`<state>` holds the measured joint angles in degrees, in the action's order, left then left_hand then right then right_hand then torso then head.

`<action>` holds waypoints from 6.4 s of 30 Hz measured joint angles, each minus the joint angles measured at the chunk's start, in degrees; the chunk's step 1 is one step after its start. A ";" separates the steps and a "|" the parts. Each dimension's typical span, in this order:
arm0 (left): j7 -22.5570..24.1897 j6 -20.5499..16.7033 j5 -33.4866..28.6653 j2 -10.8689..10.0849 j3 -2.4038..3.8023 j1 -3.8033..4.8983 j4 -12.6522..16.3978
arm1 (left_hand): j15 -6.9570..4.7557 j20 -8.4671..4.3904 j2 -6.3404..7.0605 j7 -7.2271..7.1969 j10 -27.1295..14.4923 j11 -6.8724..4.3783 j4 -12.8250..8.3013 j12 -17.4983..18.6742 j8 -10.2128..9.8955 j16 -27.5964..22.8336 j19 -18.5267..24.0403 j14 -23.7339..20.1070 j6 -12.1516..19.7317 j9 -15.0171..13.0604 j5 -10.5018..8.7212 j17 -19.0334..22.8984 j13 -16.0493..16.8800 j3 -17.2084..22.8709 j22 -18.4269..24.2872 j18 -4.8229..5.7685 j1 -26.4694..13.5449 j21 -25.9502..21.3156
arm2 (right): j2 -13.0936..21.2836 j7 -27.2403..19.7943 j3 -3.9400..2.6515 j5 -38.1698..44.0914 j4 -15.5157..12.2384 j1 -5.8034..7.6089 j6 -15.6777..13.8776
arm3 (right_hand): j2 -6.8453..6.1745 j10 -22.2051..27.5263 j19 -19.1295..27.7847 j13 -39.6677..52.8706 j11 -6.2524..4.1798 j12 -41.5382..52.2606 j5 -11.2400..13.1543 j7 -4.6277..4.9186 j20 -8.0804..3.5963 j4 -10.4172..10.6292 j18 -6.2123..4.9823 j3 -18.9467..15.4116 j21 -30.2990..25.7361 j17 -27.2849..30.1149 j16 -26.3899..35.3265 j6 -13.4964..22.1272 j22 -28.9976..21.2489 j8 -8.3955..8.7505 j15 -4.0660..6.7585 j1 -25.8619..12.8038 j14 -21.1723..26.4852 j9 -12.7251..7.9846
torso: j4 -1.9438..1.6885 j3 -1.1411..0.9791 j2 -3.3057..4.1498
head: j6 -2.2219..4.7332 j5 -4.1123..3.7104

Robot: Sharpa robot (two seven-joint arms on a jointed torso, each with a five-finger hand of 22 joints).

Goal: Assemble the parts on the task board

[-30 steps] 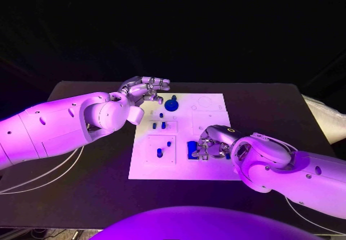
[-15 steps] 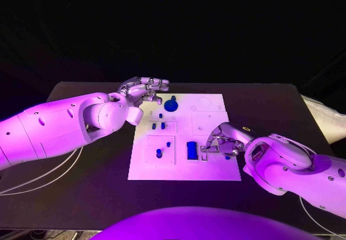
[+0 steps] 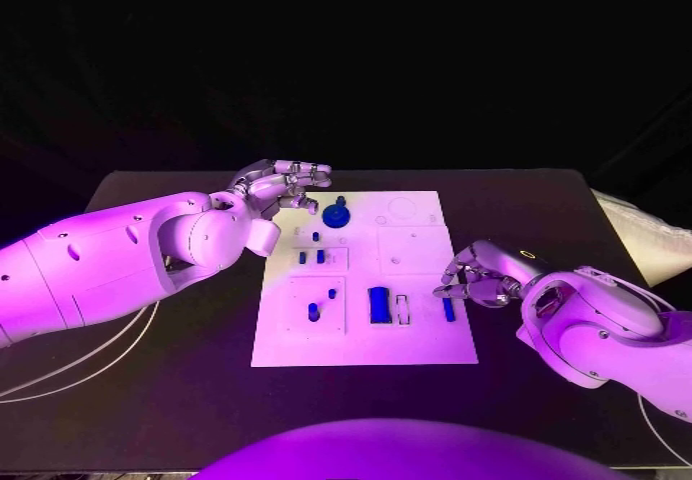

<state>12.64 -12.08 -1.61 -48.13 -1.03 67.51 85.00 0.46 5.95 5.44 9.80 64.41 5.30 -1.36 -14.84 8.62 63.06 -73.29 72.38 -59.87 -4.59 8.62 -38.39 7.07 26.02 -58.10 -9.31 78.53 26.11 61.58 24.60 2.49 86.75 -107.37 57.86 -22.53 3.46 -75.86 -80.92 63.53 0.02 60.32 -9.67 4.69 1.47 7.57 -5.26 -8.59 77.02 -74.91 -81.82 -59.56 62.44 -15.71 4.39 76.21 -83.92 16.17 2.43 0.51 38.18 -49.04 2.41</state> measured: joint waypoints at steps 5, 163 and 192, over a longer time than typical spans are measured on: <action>0.03 0.00 0.00 -0.04 -0.01 -0.01 0.07 | 0.00 0.00 0.00 0.00 0.00 0.00 0.00 0.00 0.24 0.00 0.00 0.00 0.00 0.00 0.00 0.00 0.00 0.00 0.05 -0.01 0.00 0.00 | 0.65 1.12 0.04 1.38 0.96 -0.14 0.98 | 0.02 0.05 0.13 -0.59 -0.05 -0.66 -0.21 -0.08 0.13 0.39 0.00 -0.39 0.00 -0.04 0.00 -0.54 0.00 0.36 0.00 0.02 0.00 -0.13 | 0.12 -0.04 -0.03 | 0.30 -0.36; -0.87 2.32 0.00 0.34 -0.08 -0.27 -0.48 | 0.17 0.21 0.00 0.00 -0.73 0.32 -0.40 -0.48 0.45 0.00 0.21 -0.59 0.41 0.08 0.46 1.06 0.07 0.40 0.16 0.00 0.00 -0.26 | -10.37 7.44 0.11 -19.39 3.60 -1.10 1.59 | -7.29 -5.09 -1.45 7.16 -1.70 5.73 -7.39 -2.38 -0.64 4.59 -0.02 18.48 1.57 -0.01 -1.55 -6.72 4.59 1.27 0.64 -13.18 -0.21 2.31 | 0.04 0.03 0.01 | -0.38 -0.04; -1.27 2.71 0.01 0.56 -0.08 -0.27 -0.64 | 0.17 0.21 0.00 0.00 -0.93 0.11 -0.56 -0.81 0.45 0.00 0.21 -0.59 0.41 0.07 0.46 1.05 0.06 0.56 0.15 0.00 0.00 -0.26 | -8.65 6.35 0.12 -16.28 2.72 -1.14 2.16 | -3.26 -5.08 -1.45 7.72 -1.69 4.90 -1.66 -2.03 -0.64 6.47 -0.01 9.37 1.56 0.00 -1.55 -6.36 4.66 1.30 0.64 -12.04 -0.21 2.84 | 0.07 -0.06 -0.01 | -0.38 -0.19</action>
<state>11.38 -9.37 -1.60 -47.58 -1.11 67.24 84.35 0.63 6.15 5.44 9.80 63.47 5.41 -1.92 -15.64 9.07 63.06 -73.08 71.79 -59.46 -4.52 9.07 -37.34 7.13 26.58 -57.94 -9.31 78.54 25.85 52.93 30.95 2.61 70.47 -104.65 56.72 -20.37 0.20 -80.94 -82.38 71.25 -1.67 65.22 -11.33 2.66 0.83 14.04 -5.27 0.78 78.58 -74.90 -83.37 -65.92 67.10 -14.40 5.03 64.17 -84.13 19.01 2.50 0.44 38.17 -49.42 2.21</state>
